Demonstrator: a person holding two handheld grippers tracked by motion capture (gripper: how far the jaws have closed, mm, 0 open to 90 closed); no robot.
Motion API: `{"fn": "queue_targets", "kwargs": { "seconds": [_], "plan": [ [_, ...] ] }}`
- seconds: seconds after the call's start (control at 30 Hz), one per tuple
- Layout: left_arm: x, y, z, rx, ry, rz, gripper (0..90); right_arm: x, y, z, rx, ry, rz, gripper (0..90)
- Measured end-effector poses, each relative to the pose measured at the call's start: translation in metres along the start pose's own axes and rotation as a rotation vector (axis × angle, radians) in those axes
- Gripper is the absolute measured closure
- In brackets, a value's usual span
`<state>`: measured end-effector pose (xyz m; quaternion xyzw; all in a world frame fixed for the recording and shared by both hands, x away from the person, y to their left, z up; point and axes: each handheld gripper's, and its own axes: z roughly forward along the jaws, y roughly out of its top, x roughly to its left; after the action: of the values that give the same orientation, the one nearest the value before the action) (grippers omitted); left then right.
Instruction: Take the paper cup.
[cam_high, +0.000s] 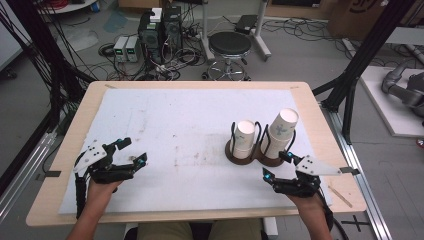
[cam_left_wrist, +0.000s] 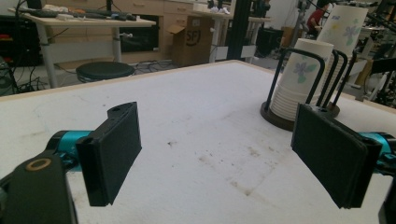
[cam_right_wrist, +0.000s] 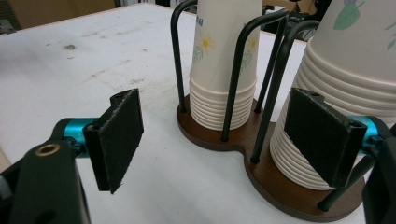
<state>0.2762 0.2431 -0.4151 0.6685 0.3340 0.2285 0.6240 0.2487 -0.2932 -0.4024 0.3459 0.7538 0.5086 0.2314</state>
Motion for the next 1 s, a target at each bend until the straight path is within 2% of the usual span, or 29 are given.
{"fn": "queue_targets", "kwargs": {
  "seconds": [0.17,0.5,0.57,0.67,0.83,1.0],
  "plan": [
    [-0.002,0.002,0.005,0.001,-0.022,-0.006,15.9,0.0,-0.001,0.0,0.001,-0.002,-0.008,20.0],
    [-0.002,0.005,0.023,0.044,-0.079,-0.006,15.7,0.0,-0.004,-0.001,0.013,0.001,0.003,20.0],
    [-0.004,0.007,0.026,0.051,-0.094,0.006,15.8,0.0,-0.004,-0.002,0.02,0.001,0.001,20.0],
    [-0.01,0.013,0.031,0.05,-0.119,0.0,15.8,0.001,-0.004,-0.004,0.016,-0.002,-0.001,20.0],
    [-0.014,0.019,0.039,0.054,-0.135,-0.002,15.8,0.002,-0.003,-0.006,0.009,-0.003,-0.006,20.0],
    [-0.02,0.029,0.053,0.057,-0.166,-0.004,15.7,0.004,-0.002,-0.005,0.012,0.002,-0.002,20.0]
  ]
}}
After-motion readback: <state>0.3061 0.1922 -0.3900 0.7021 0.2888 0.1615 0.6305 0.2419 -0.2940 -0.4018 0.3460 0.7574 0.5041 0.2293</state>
